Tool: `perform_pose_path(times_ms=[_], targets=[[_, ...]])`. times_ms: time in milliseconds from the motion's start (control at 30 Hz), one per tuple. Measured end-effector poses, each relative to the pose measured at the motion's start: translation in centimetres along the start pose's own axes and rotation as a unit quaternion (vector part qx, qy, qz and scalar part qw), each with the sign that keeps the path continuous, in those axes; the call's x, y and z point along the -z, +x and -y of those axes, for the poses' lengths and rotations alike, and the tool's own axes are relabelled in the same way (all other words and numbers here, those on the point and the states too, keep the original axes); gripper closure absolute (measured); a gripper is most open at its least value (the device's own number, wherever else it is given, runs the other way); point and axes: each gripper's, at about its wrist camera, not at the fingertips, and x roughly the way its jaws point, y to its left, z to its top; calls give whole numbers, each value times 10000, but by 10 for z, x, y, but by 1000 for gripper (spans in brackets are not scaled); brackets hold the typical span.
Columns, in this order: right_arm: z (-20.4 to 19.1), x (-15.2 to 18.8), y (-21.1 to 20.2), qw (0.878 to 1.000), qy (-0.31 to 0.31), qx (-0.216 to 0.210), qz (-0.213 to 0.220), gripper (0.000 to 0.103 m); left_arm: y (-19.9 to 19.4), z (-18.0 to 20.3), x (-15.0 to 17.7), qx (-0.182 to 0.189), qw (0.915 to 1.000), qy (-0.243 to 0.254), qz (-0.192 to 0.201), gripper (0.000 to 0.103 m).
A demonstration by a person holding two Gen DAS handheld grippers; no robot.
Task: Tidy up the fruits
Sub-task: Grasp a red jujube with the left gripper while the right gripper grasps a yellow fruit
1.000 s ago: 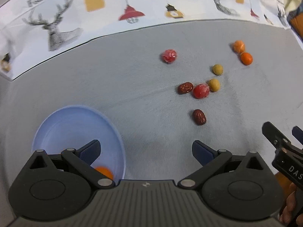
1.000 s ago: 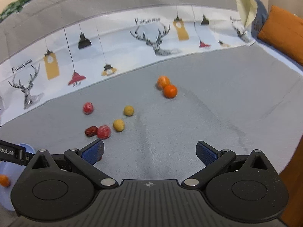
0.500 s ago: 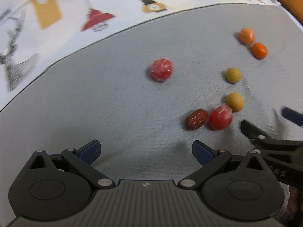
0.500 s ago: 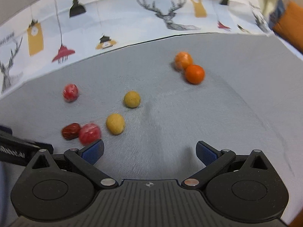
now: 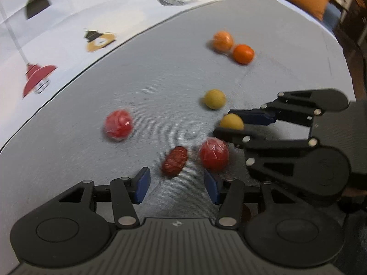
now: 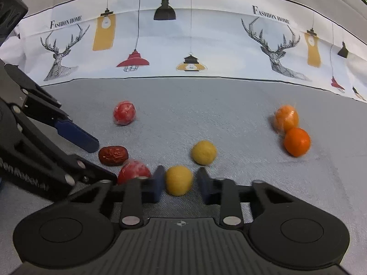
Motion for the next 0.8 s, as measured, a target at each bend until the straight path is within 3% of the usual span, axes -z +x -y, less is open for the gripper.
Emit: perform_pose_path(times_ms=[67,133,333,433,600,800], targets=[[5,2,-1,9998,184,41,-11,76,2,1,-5,-1,10000,-32,61,49],[10,6,-3,9996,289,51,25,76,3,1,-9,31,9999,-84,96,83],[10,8,-14,9978,601,271,-23,76,-13,-1,-8,-191,9986,-338,349,83],[13,7,-34,9958,716,540,203,76,-39,-3,2,-376,9963,-600,478,83],[8,-1,-87,9922,939,622,543,76,-112,2,29,-734,9878,-1186,695,83],[-33,-1,-175,9930,802,97,857,76,-222,35,85,-991,9760,-1696,941,83]])
